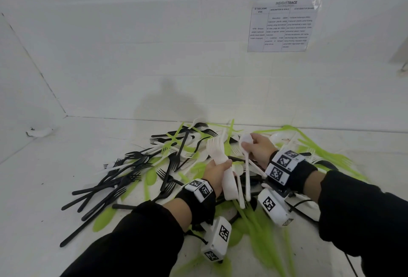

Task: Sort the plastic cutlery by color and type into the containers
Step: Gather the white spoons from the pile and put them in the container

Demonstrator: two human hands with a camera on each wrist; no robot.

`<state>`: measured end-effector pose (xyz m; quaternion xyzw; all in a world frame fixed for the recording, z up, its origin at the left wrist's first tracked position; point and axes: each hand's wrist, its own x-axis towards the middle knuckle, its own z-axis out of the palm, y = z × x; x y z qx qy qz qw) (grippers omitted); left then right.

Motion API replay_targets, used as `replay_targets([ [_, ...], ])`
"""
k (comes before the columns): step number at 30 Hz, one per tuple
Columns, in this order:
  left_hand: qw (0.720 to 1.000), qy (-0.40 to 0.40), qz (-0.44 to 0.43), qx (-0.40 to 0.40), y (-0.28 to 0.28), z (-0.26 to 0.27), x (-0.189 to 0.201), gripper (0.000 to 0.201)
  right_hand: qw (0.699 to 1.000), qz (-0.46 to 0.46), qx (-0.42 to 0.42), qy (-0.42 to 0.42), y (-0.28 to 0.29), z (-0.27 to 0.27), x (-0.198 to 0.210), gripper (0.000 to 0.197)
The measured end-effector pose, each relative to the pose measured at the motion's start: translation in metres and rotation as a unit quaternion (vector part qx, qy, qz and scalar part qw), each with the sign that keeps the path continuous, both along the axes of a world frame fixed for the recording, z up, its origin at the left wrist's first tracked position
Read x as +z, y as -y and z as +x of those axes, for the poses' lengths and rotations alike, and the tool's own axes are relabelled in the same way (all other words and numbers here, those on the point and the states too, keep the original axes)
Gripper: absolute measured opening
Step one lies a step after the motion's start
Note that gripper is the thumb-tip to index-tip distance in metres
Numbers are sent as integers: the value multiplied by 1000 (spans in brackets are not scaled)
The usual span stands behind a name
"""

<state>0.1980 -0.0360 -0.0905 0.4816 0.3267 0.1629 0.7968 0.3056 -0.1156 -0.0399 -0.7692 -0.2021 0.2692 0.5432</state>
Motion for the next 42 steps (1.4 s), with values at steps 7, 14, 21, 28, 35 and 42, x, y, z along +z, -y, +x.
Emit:
replay_targets([
  [7,995,22,-44,-83,9,-4,16,7,994,35,50,-94,-9,-5,8,10],
  [14,997,29,-11,-66,9,-12,15,18,997,-23,15,-77,-21,-17,-17,15],
  [21,999,-35,1,13,-4,-22,12,11,873,-378,171,256,0,-23,-10,36],
  [28,997,-50,29,57,-13,-30,7,17,869,-412,182,205,6,-18,-24,48],
  [35,998,-33,40,44,-5,-33,4,12,955,-269,71,98,24,-3,2,30],
  [42,1000,-16,-11,9,12,-27,15,3,996,-64,60,2,15,-40,-5,20],
])
